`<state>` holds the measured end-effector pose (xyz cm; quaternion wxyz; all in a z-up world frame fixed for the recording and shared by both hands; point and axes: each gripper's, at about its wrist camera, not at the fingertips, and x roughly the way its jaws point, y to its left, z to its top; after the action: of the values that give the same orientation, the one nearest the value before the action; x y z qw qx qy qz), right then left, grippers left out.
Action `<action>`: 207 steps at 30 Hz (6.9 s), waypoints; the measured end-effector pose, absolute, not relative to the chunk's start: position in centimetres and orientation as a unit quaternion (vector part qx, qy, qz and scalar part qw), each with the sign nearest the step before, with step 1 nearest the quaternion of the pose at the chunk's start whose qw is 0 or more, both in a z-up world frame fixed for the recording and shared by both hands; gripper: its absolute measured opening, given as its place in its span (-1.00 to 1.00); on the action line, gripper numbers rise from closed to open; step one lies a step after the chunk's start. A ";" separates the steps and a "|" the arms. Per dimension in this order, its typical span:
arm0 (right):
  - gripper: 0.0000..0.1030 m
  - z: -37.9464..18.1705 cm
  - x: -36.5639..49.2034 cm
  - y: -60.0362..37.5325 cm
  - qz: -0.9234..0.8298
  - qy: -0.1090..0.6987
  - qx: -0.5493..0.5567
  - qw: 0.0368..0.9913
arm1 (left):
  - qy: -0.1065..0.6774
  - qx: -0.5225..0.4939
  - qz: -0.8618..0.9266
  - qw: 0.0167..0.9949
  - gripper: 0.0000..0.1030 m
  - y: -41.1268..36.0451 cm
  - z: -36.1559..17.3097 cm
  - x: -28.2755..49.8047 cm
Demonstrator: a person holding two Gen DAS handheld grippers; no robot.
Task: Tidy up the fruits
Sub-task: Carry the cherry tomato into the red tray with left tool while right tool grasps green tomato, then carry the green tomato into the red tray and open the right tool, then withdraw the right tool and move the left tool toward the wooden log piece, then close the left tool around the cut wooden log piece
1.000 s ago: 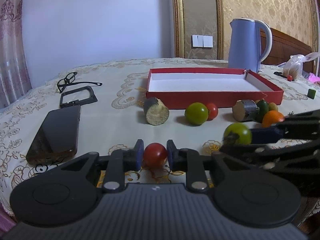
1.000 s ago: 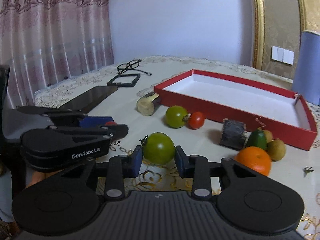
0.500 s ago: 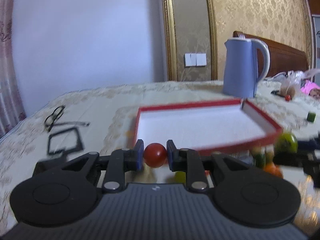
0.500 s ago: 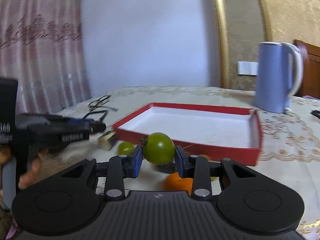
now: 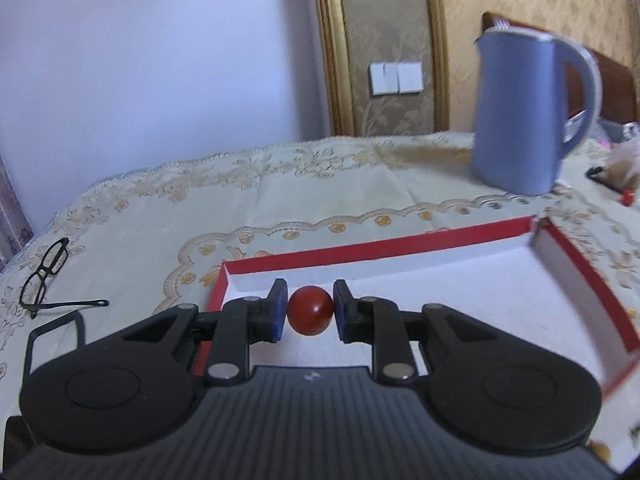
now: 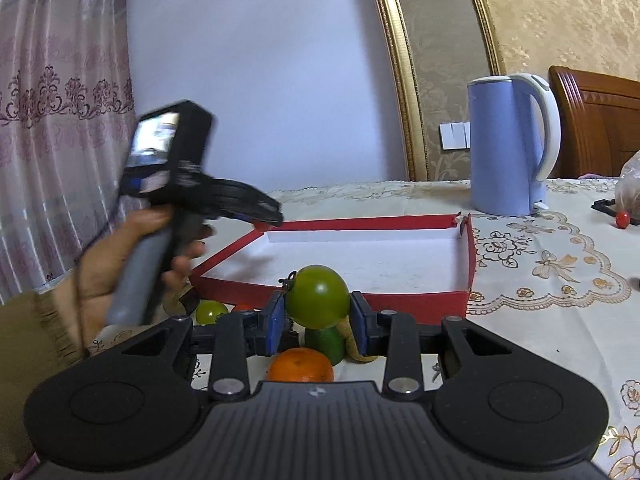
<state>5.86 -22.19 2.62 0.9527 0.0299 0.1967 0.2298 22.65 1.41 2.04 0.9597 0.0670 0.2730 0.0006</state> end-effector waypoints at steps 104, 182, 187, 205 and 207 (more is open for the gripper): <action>-0.33 2.9 20.7 -14.9 0.201 0.277 -0.064 0.938 | 0.188 -0.043 0.137 0.971 1.00 6.2 -1.3 10.1; -0.14 -0.5 6.0 -18.8 0.228 0.263 -0.048 0.936 | 0.222 -0.095 0.132 0.961 1.00 7.9 -1.7 10.3; -0.16 -0.3 6.0 -18.7 0.231 0.261 -0.075 0.934 | 0.221 -0.119 0.140 0.958 1.00 9.0 -1.6 9.9; -0.17 -0.5 6.3 -21.4 0.233 0.264 -0.044 0.935 | 0.229 -0.021 0.058 0.972 1.00 10.4 -2.0 6.6; -0.17 -0.5 6.3 -21.4 0.233 0.263 -0.046 0.935 | 0.229 0.013 0.065 0.971 1.00 9.4 -2.1 6.9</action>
<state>6.30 -21.37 -0.51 0.9352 -0.0457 0.2630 0.2328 6.91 9.36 -2.10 0.9712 0.0130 0.2289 0.0648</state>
